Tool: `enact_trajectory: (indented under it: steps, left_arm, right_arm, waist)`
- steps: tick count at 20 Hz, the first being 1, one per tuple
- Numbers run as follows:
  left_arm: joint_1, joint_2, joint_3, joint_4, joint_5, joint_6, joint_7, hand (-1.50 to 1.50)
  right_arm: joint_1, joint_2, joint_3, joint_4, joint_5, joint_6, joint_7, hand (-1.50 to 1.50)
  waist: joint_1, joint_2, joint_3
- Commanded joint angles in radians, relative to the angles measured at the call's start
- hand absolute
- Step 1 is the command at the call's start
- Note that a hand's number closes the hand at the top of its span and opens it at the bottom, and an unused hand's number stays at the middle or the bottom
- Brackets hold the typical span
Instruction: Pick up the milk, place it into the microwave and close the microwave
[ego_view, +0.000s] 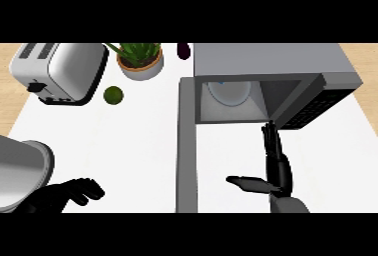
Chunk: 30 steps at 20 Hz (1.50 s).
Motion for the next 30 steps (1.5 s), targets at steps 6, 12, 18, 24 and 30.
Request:
enact_trajectory:
  steps: [6,12,18,24,30]
  left_arm:
    - [-0.175,0.001,-0.158,0.093,-0.164,0.123,0.034,1.5]
    - [-0.304,-0.005,-0.328,0.25,-0.281,0.287,-0.028,1.5]
    - [-0.493,-0.005,-0.488,0.398,-0.351,0.45,-0.051,1.5]
    - [-0.638,-0.004,-0.717,0.632,-0.287,0.626,-0.02,1.5]
    - [-0.74,-0.004,-0.925,0.821,-0.147,0.836,-0.003,1.5]
  right_arm:
    - [0.34,-0.118,0.02,-0.492,-0.096,0.098,0.164,-1.5]
    - [0.493,-0.164,-0.035,-0.678,-0.159,0.132,0.159,-1.5]
    - [0.511,-0.236,-0.093,-0.75,-0.162,0.14,0.215,-1.5]
    - [0.505,-0.247,-0.098,-0.827,-0.167,0.159,0.246,-1.5]
    - [0.521,-0.281,-0.102,-0.949,-0.213,0.21,0.304,-1.5]
  waist:
    - [0.006,0.007,0.0]
    - [0.011,0.009,0.001]
    - [0.006,0.011,0.001]
    - [0.0,0.013,0.001]
    - [-0.019,0.016,0.0]
